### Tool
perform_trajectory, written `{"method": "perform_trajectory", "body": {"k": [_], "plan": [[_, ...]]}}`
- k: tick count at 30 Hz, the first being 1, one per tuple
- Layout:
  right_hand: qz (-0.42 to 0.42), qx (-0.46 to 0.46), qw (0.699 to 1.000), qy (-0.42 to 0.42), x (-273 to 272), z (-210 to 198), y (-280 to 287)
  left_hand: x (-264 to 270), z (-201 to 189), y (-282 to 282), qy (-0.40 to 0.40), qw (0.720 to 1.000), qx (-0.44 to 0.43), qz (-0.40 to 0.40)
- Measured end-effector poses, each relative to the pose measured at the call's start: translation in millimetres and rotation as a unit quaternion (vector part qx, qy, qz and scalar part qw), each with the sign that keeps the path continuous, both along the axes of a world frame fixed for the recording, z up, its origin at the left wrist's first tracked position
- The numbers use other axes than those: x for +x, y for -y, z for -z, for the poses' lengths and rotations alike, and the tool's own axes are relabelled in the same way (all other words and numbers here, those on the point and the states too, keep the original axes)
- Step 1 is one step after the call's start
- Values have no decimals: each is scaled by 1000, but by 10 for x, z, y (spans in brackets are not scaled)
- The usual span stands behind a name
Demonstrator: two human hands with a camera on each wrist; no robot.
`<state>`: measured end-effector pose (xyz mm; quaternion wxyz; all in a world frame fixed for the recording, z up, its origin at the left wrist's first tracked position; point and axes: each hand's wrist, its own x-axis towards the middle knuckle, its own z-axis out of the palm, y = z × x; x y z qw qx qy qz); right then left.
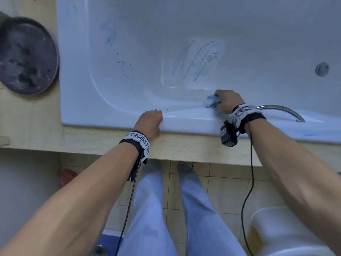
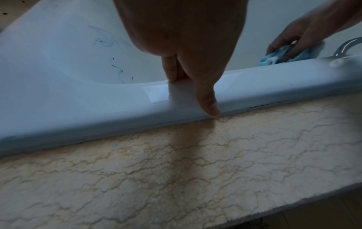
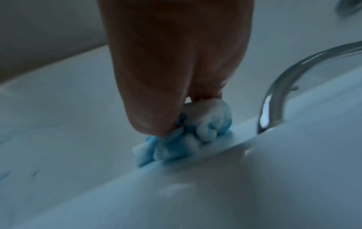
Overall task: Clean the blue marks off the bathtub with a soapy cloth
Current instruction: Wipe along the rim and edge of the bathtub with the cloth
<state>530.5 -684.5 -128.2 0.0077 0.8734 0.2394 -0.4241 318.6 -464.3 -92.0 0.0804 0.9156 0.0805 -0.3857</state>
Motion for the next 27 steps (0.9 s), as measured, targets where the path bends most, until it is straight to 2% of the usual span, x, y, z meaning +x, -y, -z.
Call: {"method": "perform_trajectory", "body": {"k": [5, 8, 9, 11, 13, 14, 16, 18, 21, 27], "plan": [[-36, 112, 991, -69, -499, -33, -729, -34, -5, -27, 1, 1000, -16, -12], [-56, 135, 979, -143, -605, 8, -1124, -43, -38, -43, 4, 1000, -26, 0], [-48, 140, 977, -153, -573, 29, -1219, -50, -44, -49, 6, 1000, -28, 6], [4, 144, 982, -121, -398, 113, -1328, -70, -42, -63, 9, 999, -33, 11], [17, 103, 991, -79, -179, 244, -1337, -94, -29, -71, 10, 999, -38, 9], [-6, 61, 996, -69, -101, 311, -1319, -99, -26, -75, 10, 999, -37, 13], [-68, -22, 992, -101, -68, 433, -1278, -94, -30, -90, 8, 999, -39, 18], [-95, -68, 981, -156, -126, 508, -1252, -95, -33, -97, 7, 999, -43, 16], [-97, -58, 976, -186, -243, 542, -1354, -89, -53, -98, 11, 999, -41, 10], [-161, -5, 956, -246, -531, 595, -1827, -92, -52, -97, 26, 999, -29, 30]]}}
